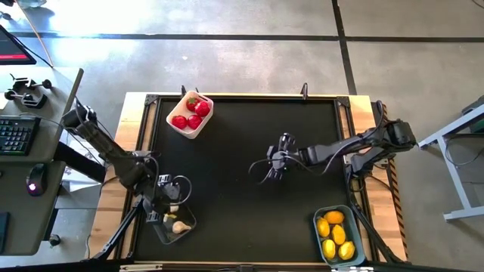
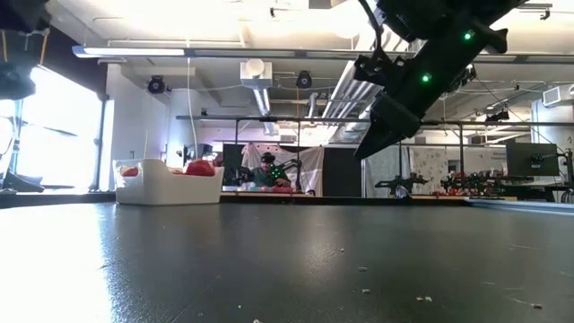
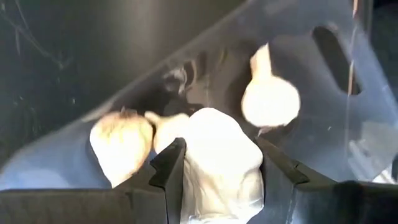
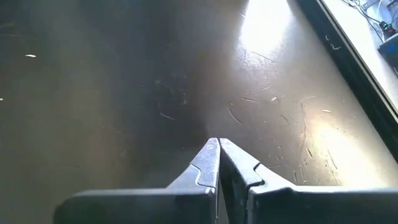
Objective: Sort produce into baskets
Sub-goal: Put the white garlic into the transparent bin, then return to Home Position
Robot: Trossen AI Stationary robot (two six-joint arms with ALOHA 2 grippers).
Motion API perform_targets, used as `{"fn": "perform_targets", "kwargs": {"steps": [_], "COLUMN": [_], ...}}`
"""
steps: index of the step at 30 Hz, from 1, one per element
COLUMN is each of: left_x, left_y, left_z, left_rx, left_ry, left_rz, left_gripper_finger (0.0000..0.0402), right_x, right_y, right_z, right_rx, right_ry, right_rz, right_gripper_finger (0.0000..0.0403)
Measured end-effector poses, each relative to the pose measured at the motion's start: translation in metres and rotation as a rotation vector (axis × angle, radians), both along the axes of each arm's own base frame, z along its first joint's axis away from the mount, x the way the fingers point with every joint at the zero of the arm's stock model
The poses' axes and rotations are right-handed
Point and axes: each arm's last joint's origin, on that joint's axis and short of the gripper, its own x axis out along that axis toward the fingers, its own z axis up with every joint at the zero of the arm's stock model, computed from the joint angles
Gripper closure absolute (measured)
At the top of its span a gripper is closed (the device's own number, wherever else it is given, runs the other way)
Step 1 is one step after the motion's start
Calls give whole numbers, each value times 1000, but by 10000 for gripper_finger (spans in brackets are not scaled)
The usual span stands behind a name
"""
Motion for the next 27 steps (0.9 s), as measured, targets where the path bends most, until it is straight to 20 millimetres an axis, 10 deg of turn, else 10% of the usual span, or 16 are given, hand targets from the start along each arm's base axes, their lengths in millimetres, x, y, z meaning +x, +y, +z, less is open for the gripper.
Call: {"fn": "perform_targets", "kwargs": {"steps": [18, 27], "left_x": [-8, -9], "left_y": [-5, 10], "left_z": [-8, 1], "left_rx": [-21, 19], "left_ry": [44, -29], "left_rz": [18, 9], "left_gripper_finger": [164, 185], "right_x": [2, 4], "right_y": [-5, -6], "right_z": [2, 2], "right_rx": [-26, -2], "right_ry": [-5, -10], "right_rz": [19, 51], "right_gripper_finger": [403, 403]}}
